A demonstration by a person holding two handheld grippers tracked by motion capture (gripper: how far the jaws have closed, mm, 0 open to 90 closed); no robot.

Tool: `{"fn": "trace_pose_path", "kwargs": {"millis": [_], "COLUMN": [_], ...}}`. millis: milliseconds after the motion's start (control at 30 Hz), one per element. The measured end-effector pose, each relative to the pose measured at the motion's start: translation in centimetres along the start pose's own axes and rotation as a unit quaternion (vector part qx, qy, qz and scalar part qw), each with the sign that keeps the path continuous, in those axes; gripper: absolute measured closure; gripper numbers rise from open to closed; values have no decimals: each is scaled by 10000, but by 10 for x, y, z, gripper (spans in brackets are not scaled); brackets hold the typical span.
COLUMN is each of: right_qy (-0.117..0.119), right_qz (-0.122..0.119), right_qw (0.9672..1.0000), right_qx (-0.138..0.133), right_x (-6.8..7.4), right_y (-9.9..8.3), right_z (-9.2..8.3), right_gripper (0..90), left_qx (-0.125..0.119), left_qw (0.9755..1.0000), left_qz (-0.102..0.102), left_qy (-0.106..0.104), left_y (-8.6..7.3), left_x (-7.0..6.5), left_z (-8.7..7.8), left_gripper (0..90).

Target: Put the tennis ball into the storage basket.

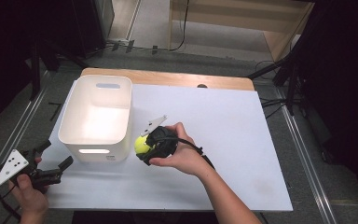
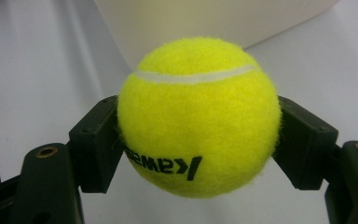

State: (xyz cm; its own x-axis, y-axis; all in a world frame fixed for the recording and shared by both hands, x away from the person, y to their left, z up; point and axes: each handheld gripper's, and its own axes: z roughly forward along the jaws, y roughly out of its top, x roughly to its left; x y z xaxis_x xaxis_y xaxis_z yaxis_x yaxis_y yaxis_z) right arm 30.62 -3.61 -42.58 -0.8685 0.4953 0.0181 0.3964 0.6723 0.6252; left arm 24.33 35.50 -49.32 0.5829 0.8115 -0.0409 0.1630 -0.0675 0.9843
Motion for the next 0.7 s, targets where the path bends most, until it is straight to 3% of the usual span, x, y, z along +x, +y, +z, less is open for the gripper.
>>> {"fn": "trace_pose_path", "kwargs": {"millis": [700], "right_qy": [2], "right_qz": [68], "right_qw": [9999], "right_qx": [-116], "right_x": [-11], "right_y": [19], "right_z": [-15], "right_gripper": [241], "left_qx": [3], "left_qw": [10000], "left_qz": [-2], "left_qy": [-13], "left_y": [0], "left_x": [0], "left_z": [0], "left_gripper": [0]}}
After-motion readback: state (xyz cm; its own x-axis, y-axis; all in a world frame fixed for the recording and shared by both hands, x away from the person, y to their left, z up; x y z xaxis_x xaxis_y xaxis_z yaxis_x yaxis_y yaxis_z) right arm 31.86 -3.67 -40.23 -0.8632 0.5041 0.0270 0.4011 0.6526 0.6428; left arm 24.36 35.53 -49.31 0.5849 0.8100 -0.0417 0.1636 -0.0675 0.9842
